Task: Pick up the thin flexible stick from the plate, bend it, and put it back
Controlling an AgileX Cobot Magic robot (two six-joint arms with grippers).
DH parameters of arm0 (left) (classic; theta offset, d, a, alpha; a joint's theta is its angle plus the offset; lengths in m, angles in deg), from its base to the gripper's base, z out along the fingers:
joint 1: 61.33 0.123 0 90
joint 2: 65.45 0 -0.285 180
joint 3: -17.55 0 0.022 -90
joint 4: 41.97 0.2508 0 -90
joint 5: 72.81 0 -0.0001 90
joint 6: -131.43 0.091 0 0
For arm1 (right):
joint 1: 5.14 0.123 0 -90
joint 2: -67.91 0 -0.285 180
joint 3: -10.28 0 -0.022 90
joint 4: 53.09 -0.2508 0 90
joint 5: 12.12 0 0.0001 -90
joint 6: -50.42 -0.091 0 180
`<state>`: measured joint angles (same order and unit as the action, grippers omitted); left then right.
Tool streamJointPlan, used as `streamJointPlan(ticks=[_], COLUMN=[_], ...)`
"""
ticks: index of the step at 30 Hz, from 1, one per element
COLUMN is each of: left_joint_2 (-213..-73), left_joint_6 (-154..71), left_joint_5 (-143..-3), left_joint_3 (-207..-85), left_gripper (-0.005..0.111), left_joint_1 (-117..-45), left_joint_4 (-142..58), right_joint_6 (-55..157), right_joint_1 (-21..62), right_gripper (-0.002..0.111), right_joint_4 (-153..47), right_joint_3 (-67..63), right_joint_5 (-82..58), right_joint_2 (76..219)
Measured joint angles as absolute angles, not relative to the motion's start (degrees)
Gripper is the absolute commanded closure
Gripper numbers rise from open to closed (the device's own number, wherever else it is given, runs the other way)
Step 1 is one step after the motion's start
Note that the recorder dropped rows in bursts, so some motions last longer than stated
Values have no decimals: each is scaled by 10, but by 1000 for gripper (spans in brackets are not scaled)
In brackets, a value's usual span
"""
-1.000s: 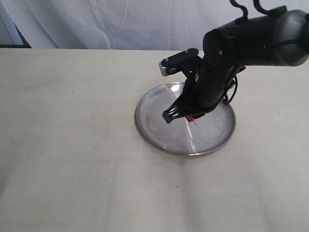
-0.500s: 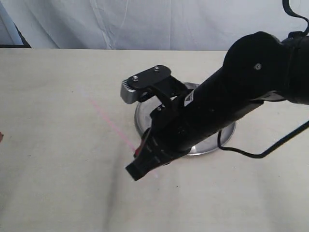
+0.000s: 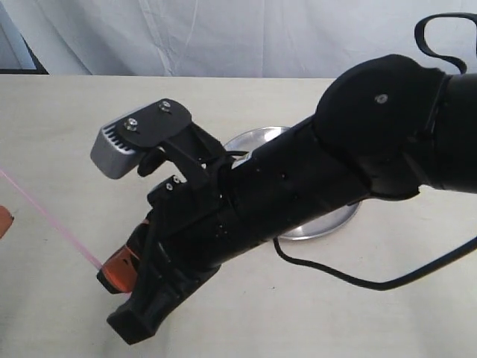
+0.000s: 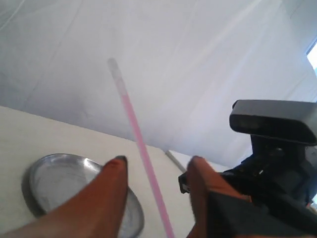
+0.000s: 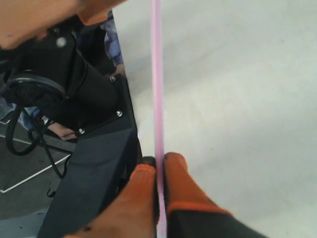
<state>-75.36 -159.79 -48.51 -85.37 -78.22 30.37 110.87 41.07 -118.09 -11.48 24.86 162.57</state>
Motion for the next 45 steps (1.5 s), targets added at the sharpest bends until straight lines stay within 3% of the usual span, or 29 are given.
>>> streamJointPlan(ticks=[2, 4, 12, 18, 19, 24, 42, 45], left_joint_2=[-754, -754, -754, -754, -754, -754, -754, -754], left_joint_6=[-1618, -1630, -1637, -1638, -1638, -1627, -1581, -1581], left_joint_5=[-486, -489, -489, -457, -454, -440, -444, -436], left_joint_3=[-854, -854, -854, -854, -854, -854, -854, -854], left_gripper=[40, 40, 51, 58, 61, 106, 106, 106], left_joint_1=[-782, -782, -782, -782, -782, -782, -782, -782], left_joint_4=[293, 284, 278, 274, 274, 274, 290, 275], right_joint_6=[1114, 1121, 1151, 1170, 1171, 1174, 1175, 1175], right_joint_1=[411, 411, 416, 465, 472, 487, 488, 488], right_gripper=[109, 109, 109, 109, 109, 109, 108, 96], right_joint_4=[-1185, -1190, -1220, -1237, -1237, -1238, -1235, -1240], right_joint_3=[-115, -115, -115, -114, -114, -114, -114, -114], right_joint_5=[245, 242, 246, 246, 245, 240, 229, 210], right_joint_2=[1624, 1623, 1623, 1623, 1624, 1627, 1581, 1593])
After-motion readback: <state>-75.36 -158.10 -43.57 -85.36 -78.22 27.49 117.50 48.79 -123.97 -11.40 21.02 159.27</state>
